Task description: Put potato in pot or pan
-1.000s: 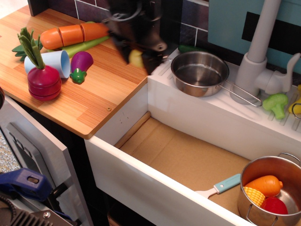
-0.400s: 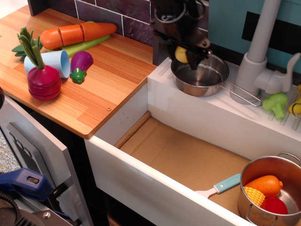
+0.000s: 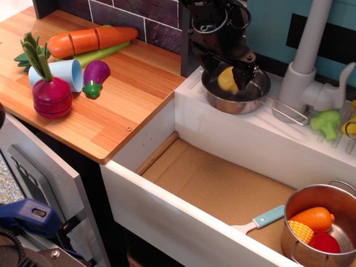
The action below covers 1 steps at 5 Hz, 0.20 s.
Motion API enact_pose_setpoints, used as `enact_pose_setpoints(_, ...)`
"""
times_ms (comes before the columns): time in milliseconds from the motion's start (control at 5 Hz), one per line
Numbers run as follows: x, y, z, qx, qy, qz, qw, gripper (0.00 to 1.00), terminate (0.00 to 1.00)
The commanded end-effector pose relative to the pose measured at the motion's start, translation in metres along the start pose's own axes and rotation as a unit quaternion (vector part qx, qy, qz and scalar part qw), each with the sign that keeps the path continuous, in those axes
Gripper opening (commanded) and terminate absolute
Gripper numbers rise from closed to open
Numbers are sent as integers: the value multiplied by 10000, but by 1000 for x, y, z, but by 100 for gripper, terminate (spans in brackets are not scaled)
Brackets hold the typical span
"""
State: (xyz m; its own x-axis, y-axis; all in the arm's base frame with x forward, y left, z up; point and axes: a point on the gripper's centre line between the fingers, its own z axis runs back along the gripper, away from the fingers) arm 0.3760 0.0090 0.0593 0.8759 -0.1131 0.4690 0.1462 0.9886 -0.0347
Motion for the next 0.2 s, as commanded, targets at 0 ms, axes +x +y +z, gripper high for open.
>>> enact_pose_setpoints(0, 17, 3, 11, 59, -276, -103, 9995, 100, 100)
